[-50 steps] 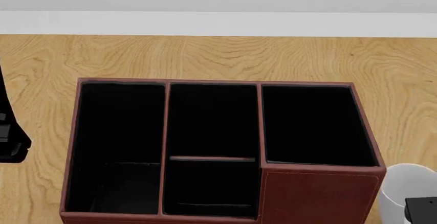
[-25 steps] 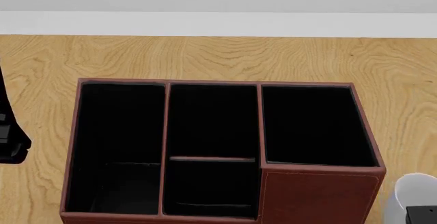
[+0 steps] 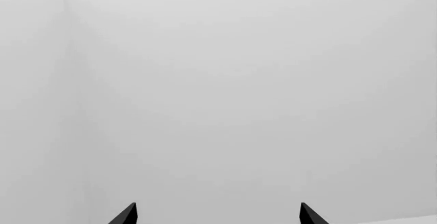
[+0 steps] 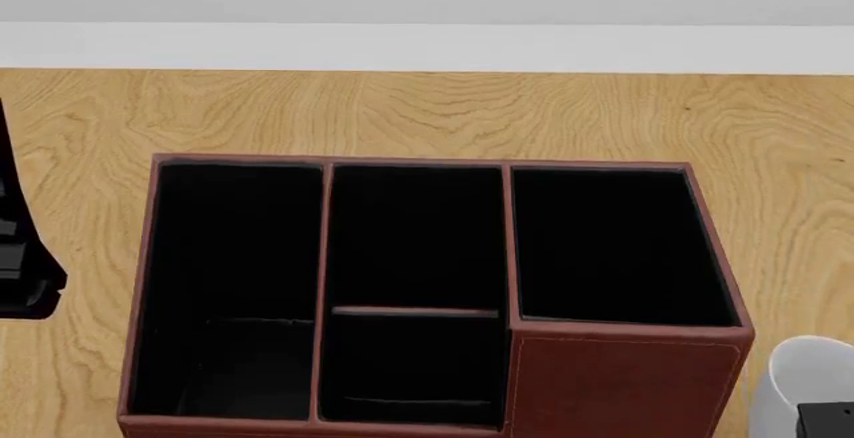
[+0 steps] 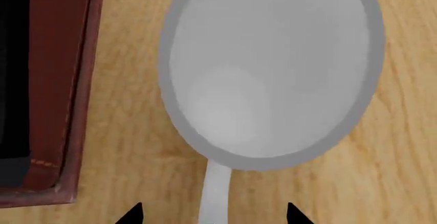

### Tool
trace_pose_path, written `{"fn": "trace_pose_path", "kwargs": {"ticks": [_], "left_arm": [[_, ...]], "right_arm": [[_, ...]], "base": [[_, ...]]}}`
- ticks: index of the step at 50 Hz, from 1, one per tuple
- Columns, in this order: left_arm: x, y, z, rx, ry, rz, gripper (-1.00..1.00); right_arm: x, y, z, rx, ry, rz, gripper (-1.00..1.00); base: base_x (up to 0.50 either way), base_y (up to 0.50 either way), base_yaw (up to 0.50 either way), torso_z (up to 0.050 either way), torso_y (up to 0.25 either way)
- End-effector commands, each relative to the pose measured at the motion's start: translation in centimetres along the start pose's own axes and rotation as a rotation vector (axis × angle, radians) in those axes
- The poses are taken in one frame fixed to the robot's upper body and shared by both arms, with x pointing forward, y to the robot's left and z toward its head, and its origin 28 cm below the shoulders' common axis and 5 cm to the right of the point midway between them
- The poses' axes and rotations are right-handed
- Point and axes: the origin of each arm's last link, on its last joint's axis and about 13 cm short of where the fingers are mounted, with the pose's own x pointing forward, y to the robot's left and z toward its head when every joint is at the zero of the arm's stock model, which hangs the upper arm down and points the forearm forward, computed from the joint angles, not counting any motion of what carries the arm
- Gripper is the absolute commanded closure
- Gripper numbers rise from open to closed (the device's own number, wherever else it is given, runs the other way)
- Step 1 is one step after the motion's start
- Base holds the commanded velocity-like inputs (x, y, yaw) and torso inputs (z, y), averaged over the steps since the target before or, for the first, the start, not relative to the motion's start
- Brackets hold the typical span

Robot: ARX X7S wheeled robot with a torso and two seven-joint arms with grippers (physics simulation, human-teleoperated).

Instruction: Pick up the white mug and place it to the right of the caddy.

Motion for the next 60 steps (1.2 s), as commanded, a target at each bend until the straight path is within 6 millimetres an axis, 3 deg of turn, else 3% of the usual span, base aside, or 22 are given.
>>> {"fn": "trace_pose_path", "kwargs": {"ticks": [1,24,60], "left_arm": [[0.0,0.0,0.0,-0.002,-0.002,-0.002,-1.00],[-0.3,0.0,0.4,-0.010,-0.017,-0.005,-1.00],[-0.2,-0.1,0.6,-0.011,-0.027,-0.011,-1.00]], "right_arm": [[-0.9,-0.2,0.3,0.002,-0.030,-0.005,-1.00],[-7.4,-1.5,1.7,0.033,-0.196,-0.011,-1.00],[-14.1,-2.9,2.5,0.064,-0.373,-0.032,-1.00]], "base": [[0.00,0.00,0.00,0.000,0.000],[0.00,0.00,0.00,0.000,0.000],[0.00,0.00,0.00,0.000,0.000]]}}
